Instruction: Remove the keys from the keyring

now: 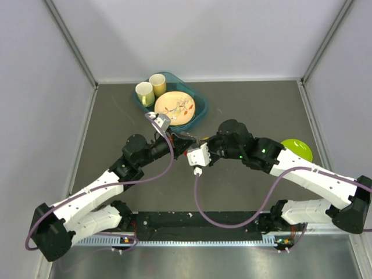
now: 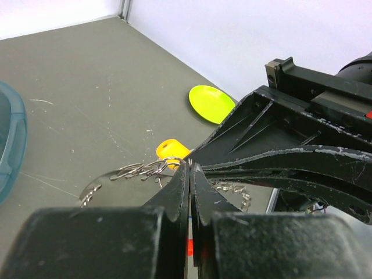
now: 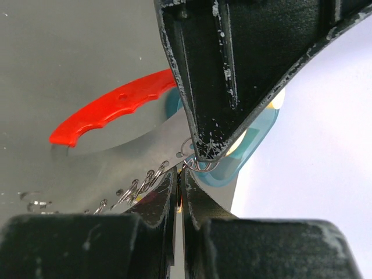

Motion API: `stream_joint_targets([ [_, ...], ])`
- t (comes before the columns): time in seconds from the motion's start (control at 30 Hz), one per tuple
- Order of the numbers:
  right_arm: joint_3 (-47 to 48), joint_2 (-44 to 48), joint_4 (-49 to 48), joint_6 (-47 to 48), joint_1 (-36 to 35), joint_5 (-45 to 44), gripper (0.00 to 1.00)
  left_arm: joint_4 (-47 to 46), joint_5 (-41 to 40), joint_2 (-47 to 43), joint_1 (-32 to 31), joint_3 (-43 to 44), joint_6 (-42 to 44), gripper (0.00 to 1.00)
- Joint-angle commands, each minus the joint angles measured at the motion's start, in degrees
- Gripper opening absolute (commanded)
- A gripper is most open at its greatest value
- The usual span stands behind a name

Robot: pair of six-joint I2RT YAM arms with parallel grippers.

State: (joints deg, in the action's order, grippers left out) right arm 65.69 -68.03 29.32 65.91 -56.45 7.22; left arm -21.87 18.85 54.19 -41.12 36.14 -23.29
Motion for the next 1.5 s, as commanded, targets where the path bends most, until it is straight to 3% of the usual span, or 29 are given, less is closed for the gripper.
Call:
stream_joint_targets([
  [0.0, -1.7, 0.3, -1.9, -4.5, 0.1, 2.7, 0.0, -7.5, 1.4, -0.3, -0.4, 1.9, -0.8, 0.0],
  [0.17, -6.8, 3.7, -5.3, -11.3, 0.5, -6.8, 0.0, -1.3, -2.8, -2.2, 0.0, 1.9, 2.9, 0.0],
  [0.33, -11.5, 8.4, -9.8, -17.6, 1.7, -7.7, 0.0, 2.8, -3.7, -4.0, 0.2, 1.2, 6.5, 0.0],
  [0.67, -16.6, 8.3, -13.8, -25.0, 1.9, -7.5, 0.0, 2.5, -3.1, -6.6, 1.6, -0.3, 4.1, 0.0],
  [0.9, -15.9, 8.3, -14.8, -19.1, -0.3, -5.4, 0.0, -0.4, -4.6, -5.5, 1.7, -0.3, 0.4, 0.0],
  [1.1, -14.8, 5.9, -16.5, -14.0, -2.3, -6.9, 0.0, -9.3, -5.8, -4.4, 1.7, -2.8, -6.9, 0.0],
  [1.33, -15.1, 6.7, -16.8, -11.9, -2.8, -4.2, 0.0, -9.8, -7.0, -3.0, 1.7, -1.9, -6.5, 0.0],
  [1.47, -16.0, 8.9, -16.0, -5.6, -2.9, -1.6, 0.0, -12.5, -7.1, -3.5, 1.7, -3.5, -6.4, 0.0],
])
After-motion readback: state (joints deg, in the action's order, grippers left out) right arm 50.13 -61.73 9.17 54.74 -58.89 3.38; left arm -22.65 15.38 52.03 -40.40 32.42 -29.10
